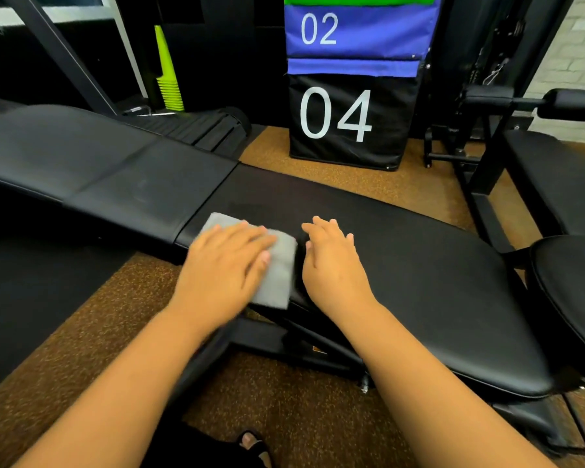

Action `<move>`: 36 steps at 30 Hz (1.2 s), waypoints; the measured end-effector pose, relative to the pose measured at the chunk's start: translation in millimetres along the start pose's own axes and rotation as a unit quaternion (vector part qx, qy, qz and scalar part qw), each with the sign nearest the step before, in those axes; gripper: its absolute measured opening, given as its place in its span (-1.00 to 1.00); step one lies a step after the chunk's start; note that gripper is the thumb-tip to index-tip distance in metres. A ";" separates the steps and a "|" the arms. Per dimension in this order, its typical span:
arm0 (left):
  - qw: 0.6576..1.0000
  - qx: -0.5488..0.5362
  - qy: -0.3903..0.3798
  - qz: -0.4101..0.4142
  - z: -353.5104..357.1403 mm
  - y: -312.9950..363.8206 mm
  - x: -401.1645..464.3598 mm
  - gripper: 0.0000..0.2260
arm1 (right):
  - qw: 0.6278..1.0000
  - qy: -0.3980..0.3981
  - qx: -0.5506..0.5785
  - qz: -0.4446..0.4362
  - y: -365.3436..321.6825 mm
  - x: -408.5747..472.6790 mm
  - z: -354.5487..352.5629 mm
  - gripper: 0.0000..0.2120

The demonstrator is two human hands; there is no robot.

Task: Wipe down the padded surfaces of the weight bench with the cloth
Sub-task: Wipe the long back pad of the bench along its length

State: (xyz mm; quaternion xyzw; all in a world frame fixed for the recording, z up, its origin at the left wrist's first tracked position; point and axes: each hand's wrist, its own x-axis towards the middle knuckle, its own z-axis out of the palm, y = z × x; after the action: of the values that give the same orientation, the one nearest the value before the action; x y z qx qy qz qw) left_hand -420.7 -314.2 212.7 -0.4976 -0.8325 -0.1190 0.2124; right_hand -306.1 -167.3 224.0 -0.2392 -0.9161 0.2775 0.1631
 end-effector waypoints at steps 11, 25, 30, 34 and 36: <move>1.000 0.001 0.002 -0.029 0.7 0.2 -19.6 -0.60 | 0.999 0.038 -0.029 -0.017 6.4 -3.3 15.5 -0.68; 0.997 0.035 -0.049 -0.045 -1.4 -12.2 18.9 -0.56 | 0.998 0.053 -0.033 -0.020 8.9 -3.8 16.4 -0.68; 0.998 0.020 -0.032 -0.042 -0.5 5.8 -15.9 -0.56 | 0.997 0.058 -0.036 -0.018 9.8 -2.4 18.4 -0.71; 0.997 0.011 -0.028 -0.066 -1.4 -7.5 6.1 -0.58 | 0.997 0.068 -0.036 -0.026 10.4 -1.5 19.1 -0.74; 0.996 0.007 -0.042 -0.085 -1.4 -14.5 25.5 -0.58 | 0.996 0.072 -0.036 -0.028 10.9 -1.0 19.9 -0.74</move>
State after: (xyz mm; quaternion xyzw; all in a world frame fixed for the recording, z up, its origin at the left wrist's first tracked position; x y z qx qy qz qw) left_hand -443.7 -301.9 226.1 -0.4283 -0.8807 -0.1096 0.1700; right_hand -310.0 -168.4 201.7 -0.2385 -0.9176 0.2217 0.2279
